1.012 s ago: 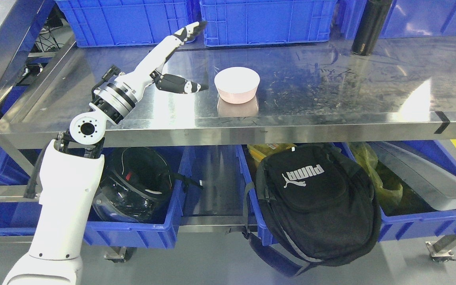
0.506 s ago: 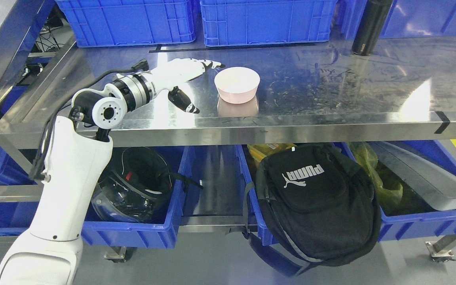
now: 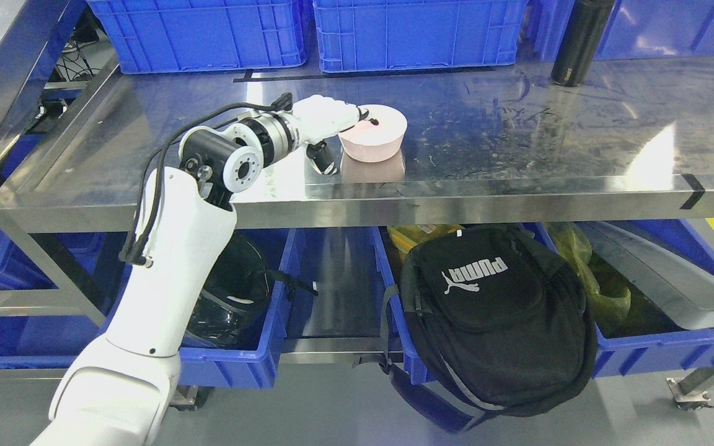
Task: Stack pink IKEA bowl on shelf middle layer
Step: 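Close the left hand fingers around the pink bowl's rim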
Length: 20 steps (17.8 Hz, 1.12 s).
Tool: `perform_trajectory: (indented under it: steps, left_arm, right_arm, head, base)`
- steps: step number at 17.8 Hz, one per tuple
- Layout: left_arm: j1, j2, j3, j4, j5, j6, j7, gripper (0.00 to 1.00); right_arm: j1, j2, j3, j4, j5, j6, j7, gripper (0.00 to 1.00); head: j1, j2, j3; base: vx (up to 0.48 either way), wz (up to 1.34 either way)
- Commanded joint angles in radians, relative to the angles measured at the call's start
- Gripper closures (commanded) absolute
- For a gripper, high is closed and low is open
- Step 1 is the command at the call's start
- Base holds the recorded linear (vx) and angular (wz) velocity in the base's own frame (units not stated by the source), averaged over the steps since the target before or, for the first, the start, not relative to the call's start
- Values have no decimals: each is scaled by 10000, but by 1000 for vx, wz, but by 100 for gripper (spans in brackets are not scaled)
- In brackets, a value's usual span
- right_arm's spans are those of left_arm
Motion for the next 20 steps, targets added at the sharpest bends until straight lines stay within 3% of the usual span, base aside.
perform_trajectory:
  steps: [1, 5, 15, 20]
  left_arm:
    - [-970, -1322, -516, 2032, -496, -47, 273, 24]
    - [-909, -1322, -546, 2385, -512, 44, -62, 31]
    - [-1523, -1322, -516, 3598, -1232, -1, -49, 33]
    - [-1615, -1322, -531, 4257, -1355, -47, -33, 44]
  right_arm:
    - [230, -175, 0, -175, 0, 2, 2, 0]
    - [230, -175, 0, -175, 0, 2, 2, 0]
    - [230, -175, 0, -175, 0, 2, 2, 0]
    - [230, -175, 0, -175, 0, 2, 2, 0]
  head:
    - [0, 0, 0]
    - [0, 0, 0]
    - [0, 0, 0]
    - [0, 0, 0]
  base:
    - [0, 0]
    - [0, 0]
    - [0, 0]
    - [0, 0]
